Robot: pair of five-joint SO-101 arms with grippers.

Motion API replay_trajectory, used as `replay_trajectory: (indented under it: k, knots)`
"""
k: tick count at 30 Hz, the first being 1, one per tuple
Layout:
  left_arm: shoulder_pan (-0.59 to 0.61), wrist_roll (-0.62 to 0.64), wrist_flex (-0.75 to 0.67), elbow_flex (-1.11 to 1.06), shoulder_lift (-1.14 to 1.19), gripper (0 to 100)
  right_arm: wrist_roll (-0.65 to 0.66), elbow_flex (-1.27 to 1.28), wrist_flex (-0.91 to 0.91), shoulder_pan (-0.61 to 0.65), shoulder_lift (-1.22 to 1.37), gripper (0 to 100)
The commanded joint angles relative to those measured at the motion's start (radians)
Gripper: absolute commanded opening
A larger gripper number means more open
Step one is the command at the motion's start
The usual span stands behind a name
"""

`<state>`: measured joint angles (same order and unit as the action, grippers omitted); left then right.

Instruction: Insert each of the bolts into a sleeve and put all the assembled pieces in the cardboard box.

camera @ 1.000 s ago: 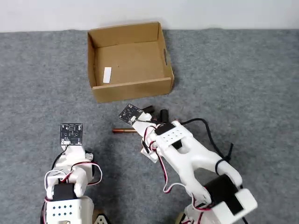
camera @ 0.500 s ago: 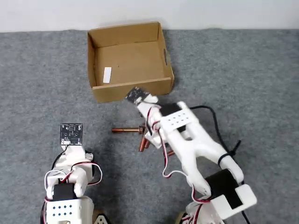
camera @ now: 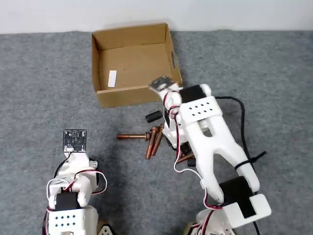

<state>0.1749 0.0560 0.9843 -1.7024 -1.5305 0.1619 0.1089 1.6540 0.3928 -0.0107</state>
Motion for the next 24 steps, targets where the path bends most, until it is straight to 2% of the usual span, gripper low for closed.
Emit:
replay_trajectory:
  k: [1, 5, 12, 21, 24]
  knots:
    - [0.006, 0.006, -0.025, 0.042, -0.008, 1, -0.169, -0.141, 0.139, -0.016, -0.010, 0.9]
    - [0.006, 0.006, -0.025, 0.042, -0.008, 1, -0.296, -0.137, 0.140, -0.073, -0.119, 0.9]
    - [0.006, 0.006, -0.025, 0.042, -0.008, 1, -0.298, -0.104, 0.140, -0.159, -0.443, 0.9]
    - [-0.003, 0.006, -0.026, 0.042, -0.008, 1, -0.304, 0.333, 0.137, -0.378, -0.901, 0.9]
    - [-0.055, 0.006, -0.026, 0.042, -0.008, 1, -0.305, 0.436, 0.133, -0.455, -1.086, 0.9]
